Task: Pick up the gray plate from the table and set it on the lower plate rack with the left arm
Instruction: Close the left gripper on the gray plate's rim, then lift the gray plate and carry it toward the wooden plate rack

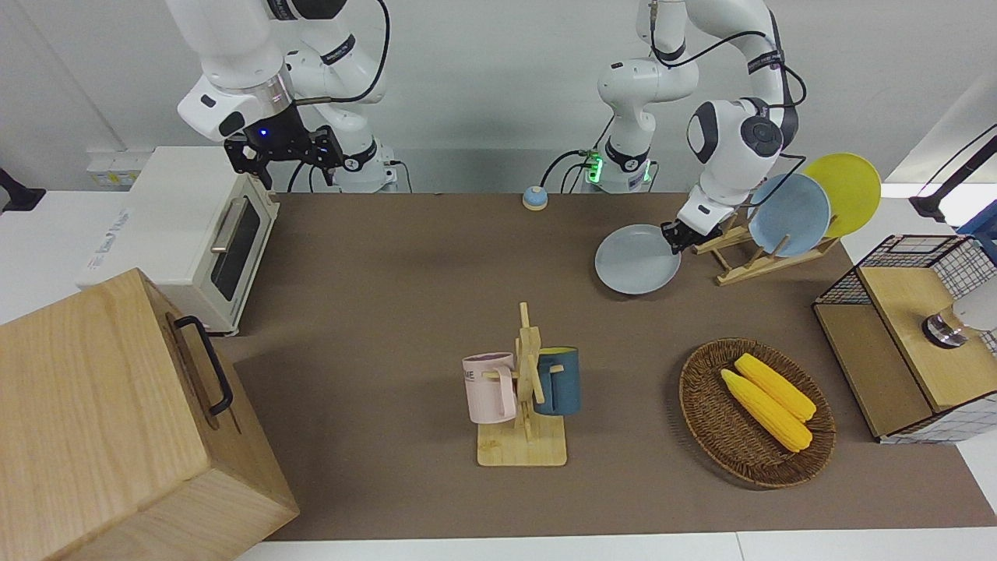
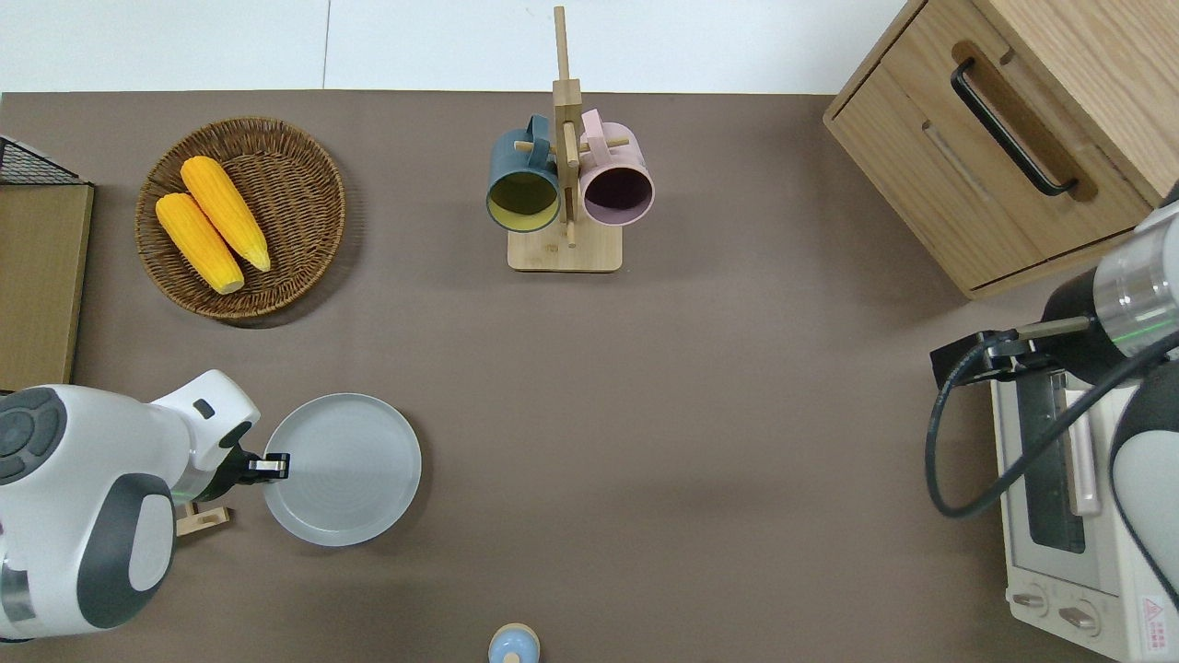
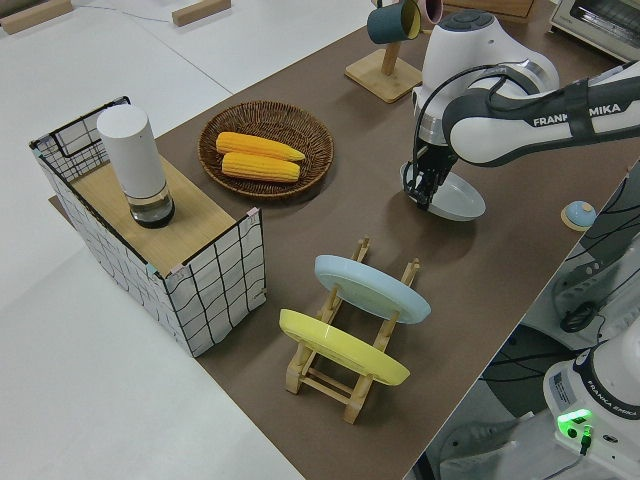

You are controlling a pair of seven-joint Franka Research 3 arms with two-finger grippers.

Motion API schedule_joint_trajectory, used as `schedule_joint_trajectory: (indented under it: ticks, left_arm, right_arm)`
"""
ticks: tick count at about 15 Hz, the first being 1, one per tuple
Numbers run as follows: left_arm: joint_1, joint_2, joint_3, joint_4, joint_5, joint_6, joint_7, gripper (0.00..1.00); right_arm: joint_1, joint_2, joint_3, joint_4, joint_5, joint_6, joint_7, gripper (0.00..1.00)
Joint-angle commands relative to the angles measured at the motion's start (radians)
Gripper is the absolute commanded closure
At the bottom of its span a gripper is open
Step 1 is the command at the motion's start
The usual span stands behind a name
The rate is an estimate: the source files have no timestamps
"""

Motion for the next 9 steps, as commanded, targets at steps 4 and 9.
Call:
schedule_joint_trajectory:
  ticks: [4,9]
  left_arm:
    - [-0.014,-0.032,0.003,0.252,-0.003,-0.346,-0.007,1.0]
    - [-0.012,-0.03,0.006,0.349,-0.003,-0.455,-0.005,1.0]
  right_arm:
    - [-0.023,-0.004,0.021,0.006,-0.006,-0.011,0.012,0.017]
    - [-0.023,-0.002,0.021,0.007,-0.006,-0.011,0.012,0.017]
